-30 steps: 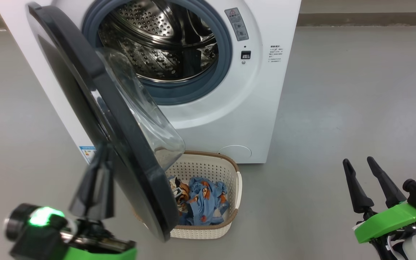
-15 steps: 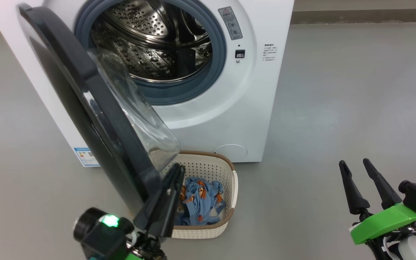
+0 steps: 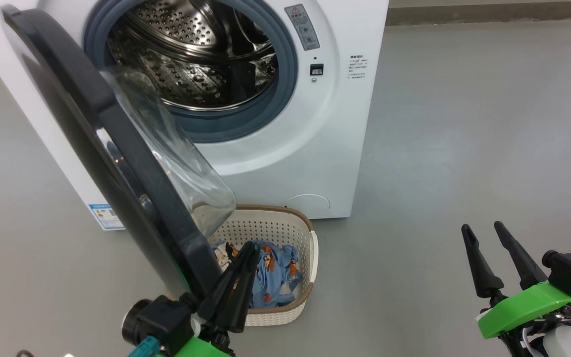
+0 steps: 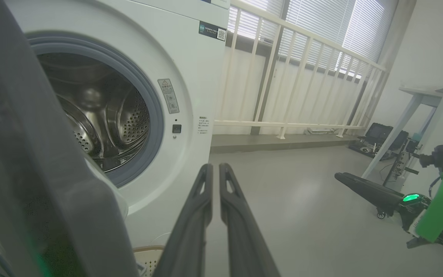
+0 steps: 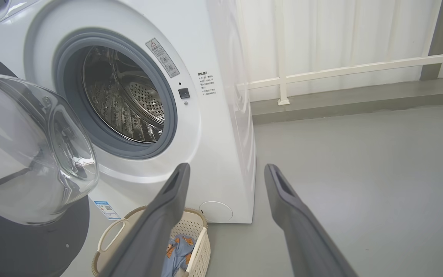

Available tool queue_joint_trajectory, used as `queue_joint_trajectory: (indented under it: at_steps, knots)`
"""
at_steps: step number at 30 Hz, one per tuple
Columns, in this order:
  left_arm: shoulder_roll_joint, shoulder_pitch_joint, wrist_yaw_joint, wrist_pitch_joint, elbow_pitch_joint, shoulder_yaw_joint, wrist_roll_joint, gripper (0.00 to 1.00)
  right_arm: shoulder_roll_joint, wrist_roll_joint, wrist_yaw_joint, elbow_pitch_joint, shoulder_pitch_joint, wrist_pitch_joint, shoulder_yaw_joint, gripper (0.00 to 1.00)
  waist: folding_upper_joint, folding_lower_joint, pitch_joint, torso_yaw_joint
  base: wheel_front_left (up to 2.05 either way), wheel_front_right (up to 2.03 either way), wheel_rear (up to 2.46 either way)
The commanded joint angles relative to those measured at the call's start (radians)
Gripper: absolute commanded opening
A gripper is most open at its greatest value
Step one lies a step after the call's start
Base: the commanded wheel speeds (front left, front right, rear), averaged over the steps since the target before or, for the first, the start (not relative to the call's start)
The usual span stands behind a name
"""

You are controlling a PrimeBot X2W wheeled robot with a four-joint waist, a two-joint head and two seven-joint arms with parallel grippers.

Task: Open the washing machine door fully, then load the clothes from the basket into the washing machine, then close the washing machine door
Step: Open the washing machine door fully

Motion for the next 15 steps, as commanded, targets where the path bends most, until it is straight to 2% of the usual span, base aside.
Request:
queue_joint_trajectory:
  at_steps: [1,15]
  knots:
    - [-0.004,-0.048,0.002,-0.008,-0.008,0.029,-0.008,0.0,-0.016,0.005,0.006,-0.018,-0.028,-0.012,0.024,1.0,0.0,0.0,0.002,-0.003,0.0,0.0,0.0]
    - [0.003,-0.082,0.012,-0.021,0.106,0.075,-0.054,0.0,-0.021,0.01,0.006,-0.001,-0.041,-0.012,0.041,1.0,0.0,0.0,0.007,0.005,0.0,0.0,0.0]
